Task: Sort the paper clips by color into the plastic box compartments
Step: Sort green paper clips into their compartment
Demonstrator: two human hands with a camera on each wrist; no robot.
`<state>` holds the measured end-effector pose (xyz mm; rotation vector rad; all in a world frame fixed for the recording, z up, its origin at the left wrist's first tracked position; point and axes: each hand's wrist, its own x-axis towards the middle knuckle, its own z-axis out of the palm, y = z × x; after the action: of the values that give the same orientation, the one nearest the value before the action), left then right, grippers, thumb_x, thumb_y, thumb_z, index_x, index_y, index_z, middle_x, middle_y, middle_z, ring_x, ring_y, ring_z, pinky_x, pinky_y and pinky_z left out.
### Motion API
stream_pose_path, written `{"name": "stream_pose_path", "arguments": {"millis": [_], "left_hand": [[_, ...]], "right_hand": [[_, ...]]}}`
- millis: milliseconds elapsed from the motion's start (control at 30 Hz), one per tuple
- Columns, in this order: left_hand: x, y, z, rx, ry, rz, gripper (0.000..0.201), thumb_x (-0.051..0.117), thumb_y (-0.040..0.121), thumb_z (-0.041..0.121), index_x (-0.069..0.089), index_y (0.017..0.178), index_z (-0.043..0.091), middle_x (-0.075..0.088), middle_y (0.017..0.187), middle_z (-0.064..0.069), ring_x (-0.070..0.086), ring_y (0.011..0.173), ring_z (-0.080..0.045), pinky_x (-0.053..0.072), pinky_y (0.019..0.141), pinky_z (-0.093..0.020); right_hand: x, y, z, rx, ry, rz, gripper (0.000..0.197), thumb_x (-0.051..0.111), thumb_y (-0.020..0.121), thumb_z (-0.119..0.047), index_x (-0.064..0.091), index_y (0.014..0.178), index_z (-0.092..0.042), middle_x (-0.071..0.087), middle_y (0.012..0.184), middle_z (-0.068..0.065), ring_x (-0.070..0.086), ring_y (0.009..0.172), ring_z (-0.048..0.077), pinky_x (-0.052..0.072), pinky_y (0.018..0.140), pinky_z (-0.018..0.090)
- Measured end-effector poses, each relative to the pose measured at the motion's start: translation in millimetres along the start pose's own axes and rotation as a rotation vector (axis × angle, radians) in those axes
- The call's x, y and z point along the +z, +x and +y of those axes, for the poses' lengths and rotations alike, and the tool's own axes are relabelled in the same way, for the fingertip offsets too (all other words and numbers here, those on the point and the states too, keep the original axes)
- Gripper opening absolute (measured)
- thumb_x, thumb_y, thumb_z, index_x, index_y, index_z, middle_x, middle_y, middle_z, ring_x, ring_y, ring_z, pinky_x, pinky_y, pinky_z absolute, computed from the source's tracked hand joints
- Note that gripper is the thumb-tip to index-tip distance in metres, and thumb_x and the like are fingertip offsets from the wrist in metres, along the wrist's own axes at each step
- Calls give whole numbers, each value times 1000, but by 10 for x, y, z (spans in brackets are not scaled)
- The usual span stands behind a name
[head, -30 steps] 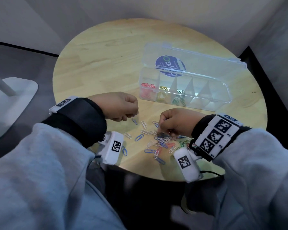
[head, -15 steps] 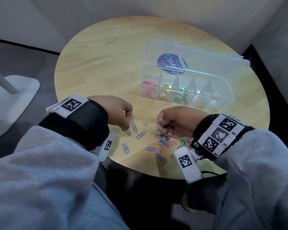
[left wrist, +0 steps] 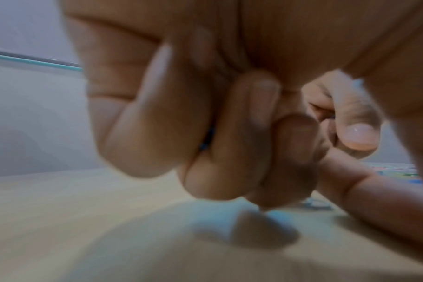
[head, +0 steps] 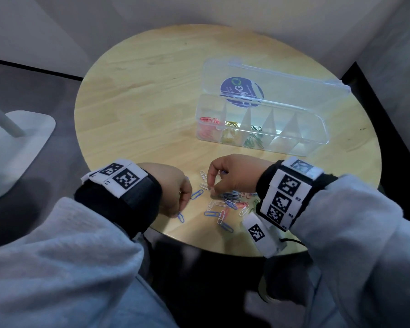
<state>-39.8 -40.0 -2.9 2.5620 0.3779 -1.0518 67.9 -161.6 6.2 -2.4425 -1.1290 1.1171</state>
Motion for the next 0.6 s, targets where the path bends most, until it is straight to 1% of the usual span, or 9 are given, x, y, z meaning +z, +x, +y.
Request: {"name": "stream_pose_path", "arguments": {"millis": [67,133,200,300,367,433,467,533,600], "left_hand": [[5,1,-22,1,-20,13,11,69,76,23,59,73,26,50,57,8,43,50,-4,32,44,-16],[-32,-35,-94,11,-123,44,12,71,75,28,60,72,23,54,55,8,45,52,-6,34,49,-19],[-113,-84,-228,62,-320,95,18,74,71,27,58,65,20,55,55,9,45,54,-9,36,55,-22],[-227,-150,-391,182,-706,219,14,75,51,23,61,52,20,60,70,-5,48,71,-18,37,69,-30],[-249,-164,-441,207,-908,291,13,73,48,15,62,46,21,61,74,-7,45,70,-21,36,64,-29],[-253,-147,-461,211,-1018,314,18,71,51,9,59,45,20,58,67,-6,40,56,-17,30,51,-23],[-256,-136,-459,215,-1064,316,18,68,54,7,58,48,20,56,59,-3,39,49,-14,28,47,-20],[-270,-114,-440,218,-1177,303,19,61,57,2,61,65,20,50,46,5,42,40,-7,32,41,-13],[-283,-90,-419,207,-1270,269,27,54,63,-1,65,80,17,43,46,7,42,40,-4,32,38,-11]], "right_hand": [[36,16,-20,-18,-77,14,16,71,73,-18,63,85,-26,43,55,-8,41,49,6,32,48,23],[79,37,-48,-44,-136,6,19,70,74,-19,64,91,-25,43,58,-8,42,51,7,34,49,23],[118,72,-74,-70,-157,-11,20,71,74,-21,65,92,-26,45,59,-9,44,51,7,35,50,23],[164,125,-123,-103,-217,-27,20,70,76,-21,64,95,-24,45,58,-9,44,52,6,35,50,23],[178,144,-164,-109,-252,-24,18,68,77,-19,64,94,-23,45,59,-11,44,54,4,36,53,23],[180,155,-198,-114,-285,-31,15,67,77,-15,63,91,-21,46,59,-12,43,55,3,36,53,22],[174,156,-214,-119,-307,-40,13,66,78,-13,63,89,-20,46,59,-11,43,54,4,35,52,22],[157,154,-239,-116,-354,-68,10,65,78,-11,62,85,-18,47,60,-9,43,55,7,33,48,20],[145,149,-247,-99,-400,-97,8,65,78,-11,60,82,-16,48,63,-8,46,60,12,32,47,20]]}}
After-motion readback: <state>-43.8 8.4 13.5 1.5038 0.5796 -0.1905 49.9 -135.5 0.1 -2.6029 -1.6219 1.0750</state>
